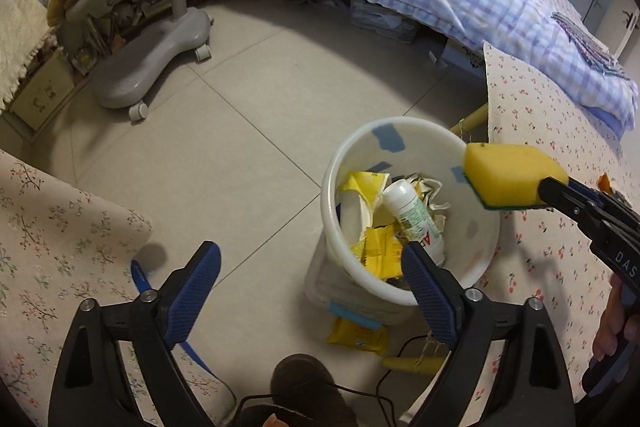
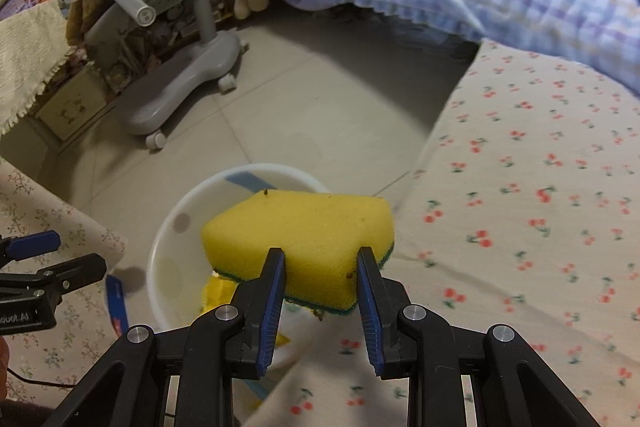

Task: Collect trash
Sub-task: 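Carry bottle and sponge over the wastebasket and open both tools to drop them, then move both tools back over the orange peel and foil wrapper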

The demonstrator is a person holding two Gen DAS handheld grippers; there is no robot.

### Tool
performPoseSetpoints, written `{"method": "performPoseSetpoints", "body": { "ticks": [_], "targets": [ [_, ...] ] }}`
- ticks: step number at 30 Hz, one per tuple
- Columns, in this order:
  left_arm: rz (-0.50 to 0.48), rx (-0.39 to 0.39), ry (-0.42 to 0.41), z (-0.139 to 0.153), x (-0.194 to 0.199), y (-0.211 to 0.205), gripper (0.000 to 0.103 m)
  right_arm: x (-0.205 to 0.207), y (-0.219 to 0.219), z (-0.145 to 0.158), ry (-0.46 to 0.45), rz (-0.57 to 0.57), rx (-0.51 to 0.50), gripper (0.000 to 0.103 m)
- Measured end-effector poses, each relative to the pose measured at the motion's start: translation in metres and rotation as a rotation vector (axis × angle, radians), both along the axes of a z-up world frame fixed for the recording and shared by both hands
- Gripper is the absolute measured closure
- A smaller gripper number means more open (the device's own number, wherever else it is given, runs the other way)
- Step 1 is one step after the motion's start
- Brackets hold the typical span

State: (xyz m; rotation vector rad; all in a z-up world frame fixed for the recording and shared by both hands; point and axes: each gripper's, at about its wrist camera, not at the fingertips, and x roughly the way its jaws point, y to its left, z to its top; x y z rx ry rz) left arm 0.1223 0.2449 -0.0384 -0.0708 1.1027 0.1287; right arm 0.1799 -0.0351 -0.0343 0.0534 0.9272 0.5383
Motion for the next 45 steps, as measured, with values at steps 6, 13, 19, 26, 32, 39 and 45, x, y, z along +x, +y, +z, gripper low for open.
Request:
{"method": "performPoseSetpoints", "body": {
  "ticks": [6,13,19,26,32,39,45],
  "targets": [
    [-0.013,-0.008,-0.006,0.003,0.0,-0.001,0.006,0.002,0.009,-0.005,0.052,0.044,0.06,0.053],
    [-0.026,-0.018,0.014,0.005,0.001,-0.009,0.006,0.0,-0.003,0.0,0.047,0.012,0.029,0.041],
    [-0.041,-0.042,0.03,0.006,0.009,-0.027,0.006,0.002,-0.041,0.016,0.032,-0.058,-0.051,0.029],
    [-0.108,-0.049,0.028,0.015,0.018,-0.072,0.006,0.008,-0.119,0.032,0.005,-0.225,-0.163,0.025],
    [-0.166,-0.075,0.044,0.02,0.027,-0.113,0.006,0.017,-0.195,0.036,0.036,-0.367,-0.213,0.025],
    [-0.206,-0.089,0.059,0.021,0.035,-0.149,0.006,0.03,-0.257,0.014,0.074,-0.459,-0.333,0.025],
    [-0.204,-0.083,0.068,0.02,0.041,-0.167,0.006,0.041,-0.281,-0.01,0.128,-0.475,-0.339,0.025]
  ]
}}
